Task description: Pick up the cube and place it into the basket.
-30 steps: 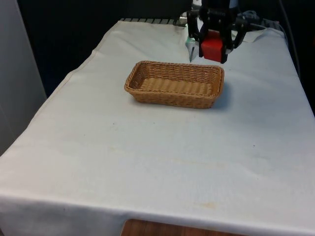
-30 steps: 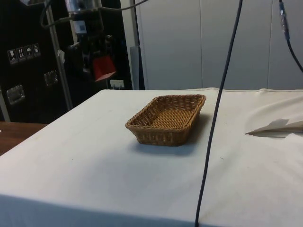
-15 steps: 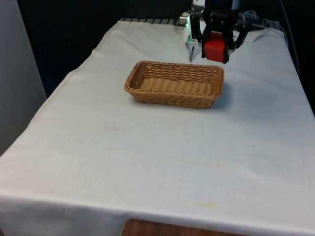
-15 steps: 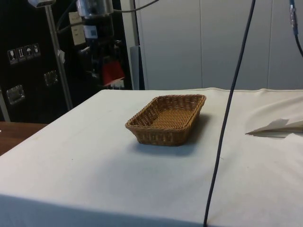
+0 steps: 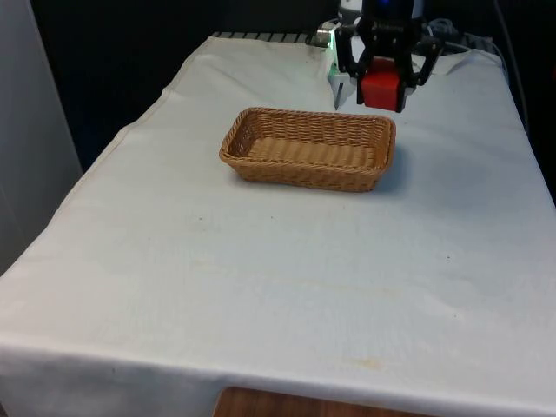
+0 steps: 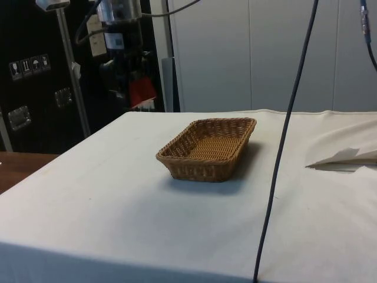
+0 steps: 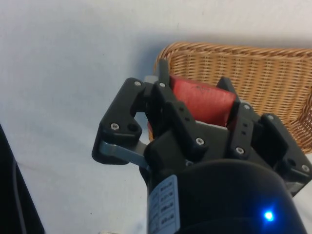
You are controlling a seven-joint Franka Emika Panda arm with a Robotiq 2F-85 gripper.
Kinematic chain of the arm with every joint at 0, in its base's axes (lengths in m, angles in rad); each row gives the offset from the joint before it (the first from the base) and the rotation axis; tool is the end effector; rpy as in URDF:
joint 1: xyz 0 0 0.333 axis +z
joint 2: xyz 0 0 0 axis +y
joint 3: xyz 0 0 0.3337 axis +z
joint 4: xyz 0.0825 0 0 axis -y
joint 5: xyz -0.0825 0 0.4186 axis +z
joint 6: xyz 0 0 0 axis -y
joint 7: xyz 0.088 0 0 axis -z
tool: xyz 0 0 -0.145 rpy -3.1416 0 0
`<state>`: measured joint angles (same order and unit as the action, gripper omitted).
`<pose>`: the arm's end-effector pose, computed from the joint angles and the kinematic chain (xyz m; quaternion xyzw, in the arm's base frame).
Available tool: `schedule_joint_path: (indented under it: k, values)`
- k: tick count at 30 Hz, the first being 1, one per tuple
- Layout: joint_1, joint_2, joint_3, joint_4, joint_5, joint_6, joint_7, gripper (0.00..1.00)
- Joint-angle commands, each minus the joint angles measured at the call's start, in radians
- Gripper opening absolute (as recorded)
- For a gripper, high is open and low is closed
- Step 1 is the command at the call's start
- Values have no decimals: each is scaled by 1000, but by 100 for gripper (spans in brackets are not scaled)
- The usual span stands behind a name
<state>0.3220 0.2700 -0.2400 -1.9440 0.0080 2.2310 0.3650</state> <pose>0.6411 0.0570 0.3088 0.9898 -0.1388 0.0184 0.0250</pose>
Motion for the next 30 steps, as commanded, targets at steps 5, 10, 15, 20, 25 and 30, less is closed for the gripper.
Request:
schedule_joint_path:
  k: [5, 10, 15, 20, 25, 30]
  values:
    - [1, -20, 4, -29, -4, 13, 7, 3]
    - [-3, -32, 12, -58, 1, 23, -19, 3]
    - [-5, -29, 14, -65, -1, 20, -45, 3]
    - [-11, -32, 23, -85, 8, 41, -96, 3]
    - [-14, -32, 28, -98, 11, 48, -134, 3]
    - [-17, -46, 33, -134, 18, 69, -159, 3]
